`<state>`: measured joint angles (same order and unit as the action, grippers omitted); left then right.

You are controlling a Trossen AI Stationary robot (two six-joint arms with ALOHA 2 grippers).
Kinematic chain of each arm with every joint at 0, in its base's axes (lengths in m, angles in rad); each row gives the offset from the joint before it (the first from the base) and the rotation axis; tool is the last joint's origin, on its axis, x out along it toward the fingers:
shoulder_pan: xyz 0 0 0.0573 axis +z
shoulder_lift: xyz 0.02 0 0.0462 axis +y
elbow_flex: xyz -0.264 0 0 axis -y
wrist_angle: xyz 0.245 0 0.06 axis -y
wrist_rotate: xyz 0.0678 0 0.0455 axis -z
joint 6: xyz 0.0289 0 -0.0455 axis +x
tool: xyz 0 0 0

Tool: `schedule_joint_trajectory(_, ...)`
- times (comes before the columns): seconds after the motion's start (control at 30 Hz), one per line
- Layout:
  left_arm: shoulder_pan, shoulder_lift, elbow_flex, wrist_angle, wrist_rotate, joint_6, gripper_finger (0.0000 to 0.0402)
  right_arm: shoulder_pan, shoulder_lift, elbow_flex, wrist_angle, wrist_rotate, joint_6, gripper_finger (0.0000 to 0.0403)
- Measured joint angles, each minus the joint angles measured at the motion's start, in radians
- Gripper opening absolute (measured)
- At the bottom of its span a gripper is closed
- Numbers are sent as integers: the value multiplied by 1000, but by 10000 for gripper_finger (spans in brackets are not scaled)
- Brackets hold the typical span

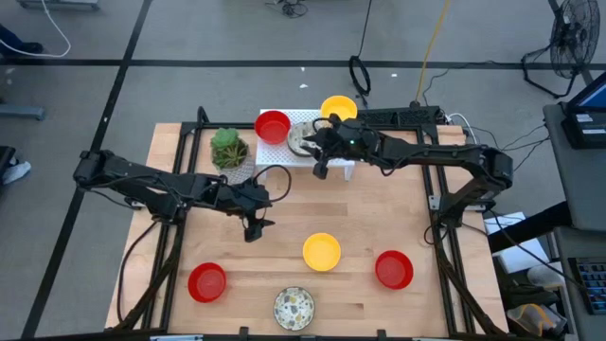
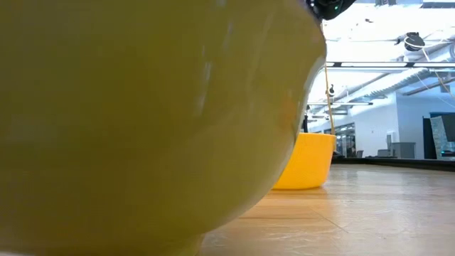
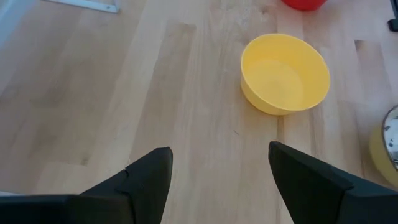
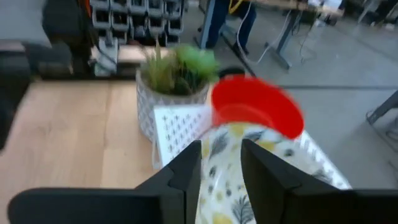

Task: Pick & Place Mini bowls
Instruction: Stack the red bowl on the red bowl on the shelf

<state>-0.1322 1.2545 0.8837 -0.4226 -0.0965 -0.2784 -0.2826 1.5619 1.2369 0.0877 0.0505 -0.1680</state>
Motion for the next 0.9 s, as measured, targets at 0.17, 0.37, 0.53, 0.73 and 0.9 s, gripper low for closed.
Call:
schedule_joint_trajectory(0.17,0,0,0,-60,140,-119,269,36,-64,0,2,0,-1,107)
schedule_joint_trajectory(0.37,-43,0,0,-217,381,-335,269,100,-162,0,-47,0,-5,103)
schedule_joint_trajectory(0.53,-150,0,-1,-386,529,-519,269,151,-237,0,-129,0,-5,102)
schedule_joint_trajectory(0.73,-365,0,-1,-435,511,-741,269,207,-268,0,-179,0,-5,102)
schedule_joint_trajectory(0.9,-501,4,-1,-353,413,-942,268,234,-260,0,-180,0,-5,102)
